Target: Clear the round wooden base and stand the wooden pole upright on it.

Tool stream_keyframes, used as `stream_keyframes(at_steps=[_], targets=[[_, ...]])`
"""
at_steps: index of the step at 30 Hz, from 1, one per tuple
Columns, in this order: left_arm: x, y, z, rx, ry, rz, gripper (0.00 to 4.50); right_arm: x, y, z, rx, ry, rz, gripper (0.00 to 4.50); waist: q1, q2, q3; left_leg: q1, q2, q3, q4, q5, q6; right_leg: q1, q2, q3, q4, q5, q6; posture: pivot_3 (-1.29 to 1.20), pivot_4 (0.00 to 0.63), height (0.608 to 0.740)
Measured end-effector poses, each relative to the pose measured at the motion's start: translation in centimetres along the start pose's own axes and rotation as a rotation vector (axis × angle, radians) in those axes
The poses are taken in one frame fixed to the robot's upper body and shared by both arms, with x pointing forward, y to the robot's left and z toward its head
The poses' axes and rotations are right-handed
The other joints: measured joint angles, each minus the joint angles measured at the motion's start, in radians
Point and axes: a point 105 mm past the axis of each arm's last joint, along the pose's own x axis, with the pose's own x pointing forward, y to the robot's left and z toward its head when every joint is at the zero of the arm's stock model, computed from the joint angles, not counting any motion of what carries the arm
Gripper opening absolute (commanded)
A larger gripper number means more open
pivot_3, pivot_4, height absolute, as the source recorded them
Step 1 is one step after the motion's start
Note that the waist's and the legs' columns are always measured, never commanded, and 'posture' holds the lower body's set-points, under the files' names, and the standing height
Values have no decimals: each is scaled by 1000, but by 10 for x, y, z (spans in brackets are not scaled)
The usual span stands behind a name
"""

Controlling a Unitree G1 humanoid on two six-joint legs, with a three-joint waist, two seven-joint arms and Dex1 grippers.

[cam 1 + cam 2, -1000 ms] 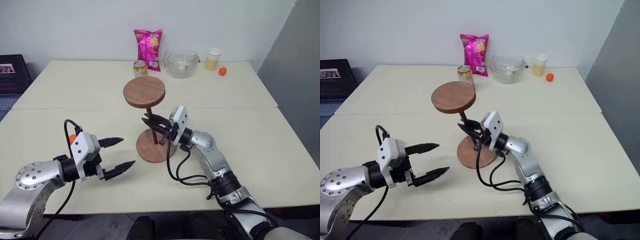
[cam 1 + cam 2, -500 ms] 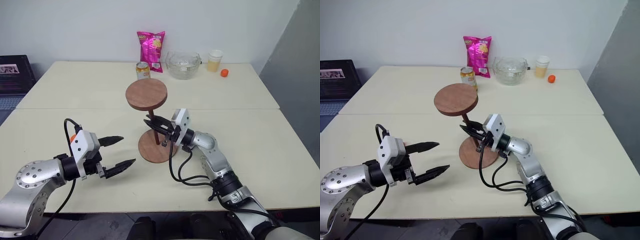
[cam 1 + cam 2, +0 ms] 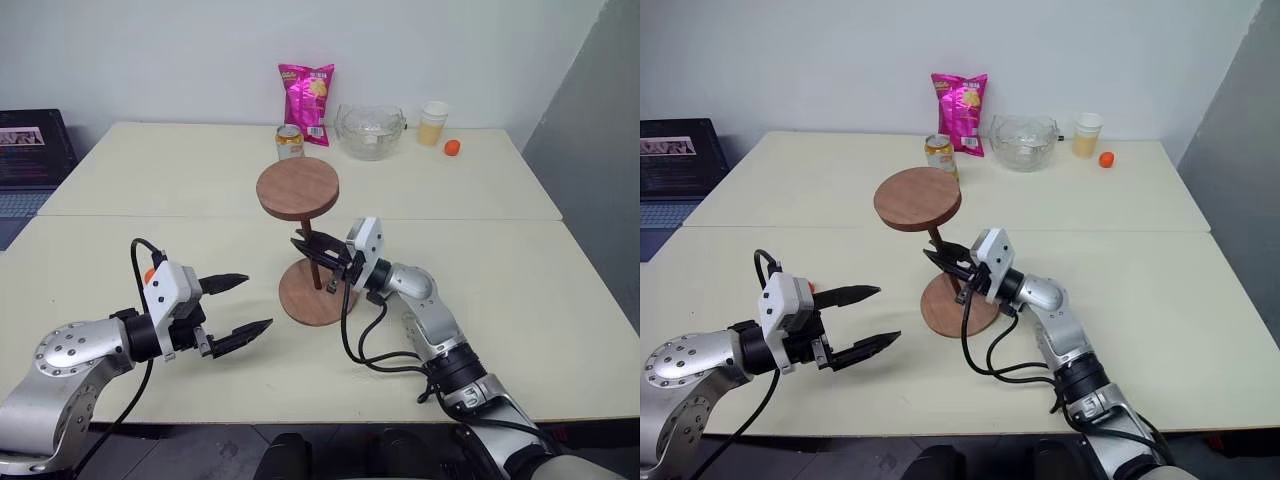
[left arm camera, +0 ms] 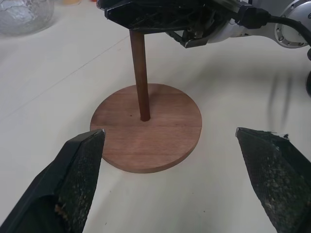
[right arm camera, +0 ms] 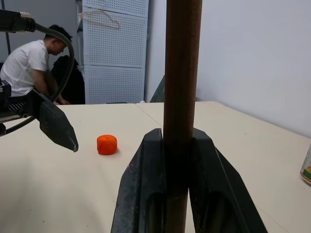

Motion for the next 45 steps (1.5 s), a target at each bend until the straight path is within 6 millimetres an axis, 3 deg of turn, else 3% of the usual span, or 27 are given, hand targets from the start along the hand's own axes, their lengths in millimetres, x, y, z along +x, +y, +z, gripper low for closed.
stream_keyframes(at_steps=[2, 4, 5, 9, 10, 19, 28, 34, 39, 45], targets=[[0, 0, 0, 2, -1, 0, 4500, -1, 0, 1, 2, -2, 0, 245, 0, 0, 0, 0, 0, 0, 0, 0, 0, 0, 0, 0, -1, 0, 0, 0, 150, 740], [0, 0, 0, 3, -1, 0, 4500, -1, -1, 1, 2, -3, -6, 947, 0, 0, 0, -1, 0, 0, 0, 0, 0, 0, 0, 0, -1, 0, 0, 0, 150, 740], [0, 1, -1, 3, 0, 0, 4500, -2, -2, 0, 1, 6, -10, 1048, 0, 0, 0, -1, 0, 0, 0, 0, 0, 0, 0, 0, -1, 0, 0, 0, 150, 740], [-1, 2, -5, -8, 9, 0, 4500, -28, 1, -47, 115, 178, -50, 2094, -1, -4, 7, -9, 0, 0, 1, 0, 0, -7, 0, 0, -1, 0, 0, 0, 150, 740], [-2, 2, -6, -10, 13, -1, 4500, -31, 1, -51, 127, 193, -55, 2309, -2, -3, 10, -10, 0, 1, 1, 0, 0, -9, 0, 0, 0, 0, 0, 0, 150, 740], [-1, 2, -6, 13, 5, -8, 4500, -26, 5, -32, 125, 143, 2, 4474, -11, -2, 14, -10, 4, 1, -1, 0, 0, -12, 4, 0, 2, -1, -2, 0, 150, 740], [-2, 8, -7, 15, 5, 16, 4500, -41, 3, -17, 62, 191, 70, 4474, -8, -2, 16, -10, 4, 1, -1, 0, 0, -12, 4, 0, 2, -1, -2, 0, 150, 740], [-9, 23, -15, 31, 137, 119, 4500, -74, -14, -1, -29, 298, 101, 4474, -5, -3, 25, -11, 4, 1, -1, 0, 0, -12, 4, 0, 2, -1, -2, 0, 150, 740], [-19, 35, -9, 65, 167, 207, 4500, -118, -41, 34, -116, 390, 105, 4474, -1, -4, 29, -12, 4, 1, -1, 0, 0, -12, 3, -1, 1, -1, -2, 0, 150, 740], [-24, 42, 2, 79, 161, 225, 4500, -143, -43, 60, -116, 433, 156, 4474, -1, -4, 31, -12, 4, 1, -1, 0, 0, -12, 4, -1, 1, -1, -1, 0, 150, 740]])
